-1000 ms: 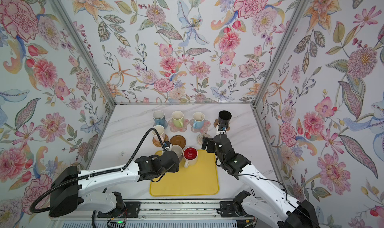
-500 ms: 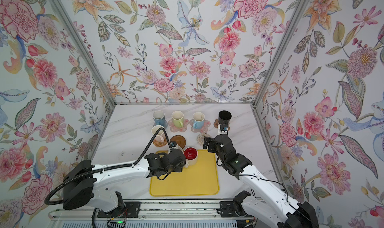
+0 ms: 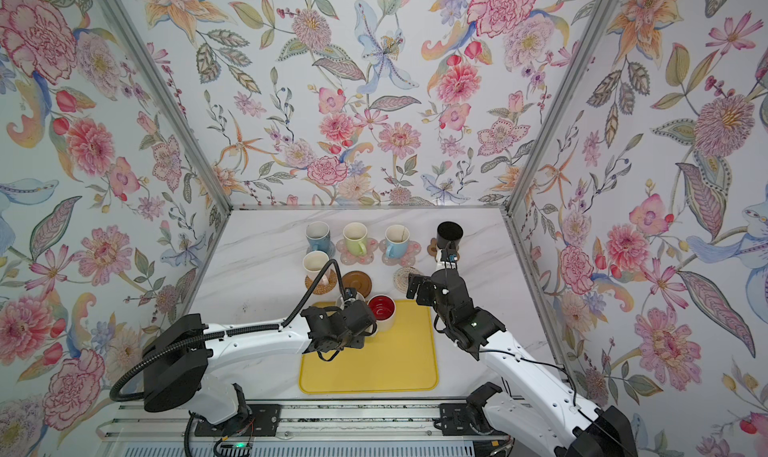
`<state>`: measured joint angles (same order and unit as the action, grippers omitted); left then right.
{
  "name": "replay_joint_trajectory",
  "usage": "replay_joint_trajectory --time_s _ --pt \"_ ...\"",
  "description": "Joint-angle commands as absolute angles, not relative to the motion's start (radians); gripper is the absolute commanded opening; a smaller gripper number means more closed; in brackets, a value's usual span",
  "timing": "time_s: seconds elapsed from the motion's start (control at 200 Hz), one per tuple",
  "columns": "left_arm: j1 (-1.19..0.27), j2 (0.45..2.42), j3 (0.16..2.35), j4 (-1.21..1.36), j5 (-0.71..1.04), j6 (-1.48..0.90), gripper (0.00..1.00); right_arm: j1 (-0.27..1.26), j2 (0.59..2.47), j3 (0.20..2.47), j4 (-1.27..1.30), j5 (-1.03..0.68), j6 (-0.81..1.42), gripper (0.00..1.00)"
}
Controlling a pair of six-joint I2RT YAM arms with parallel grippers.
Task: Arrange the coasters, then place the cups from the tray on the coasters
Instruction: 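Lower the left gripper onto the grey-handled mug's rim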
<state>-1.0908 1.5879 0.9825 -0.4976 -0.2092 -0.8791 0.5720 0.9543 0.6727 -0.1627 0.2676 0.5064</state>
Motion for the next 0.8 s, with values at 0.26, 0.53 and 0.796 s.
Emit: replay_joint_trajectory --time_s 0.26,0.53,0.796 --pt "-1.048 1.571 0.952 -0.517 -0.206 -0.858 0.45 0.563 0.945 0.65 -0.16 0.253 0.516 0.99" --pt "-1.032 1.517 0.924 -0.52 -0.216 -0.858 0.38 0.561 0.948 0.643 -0.148 0.244 0.524 0.99" --pt "-1.022 1.528 0.918 -0.493 -0.213 -0.851 0.35 0.561 0.943 0.641 -0.146 0.241 0.527 0.99"
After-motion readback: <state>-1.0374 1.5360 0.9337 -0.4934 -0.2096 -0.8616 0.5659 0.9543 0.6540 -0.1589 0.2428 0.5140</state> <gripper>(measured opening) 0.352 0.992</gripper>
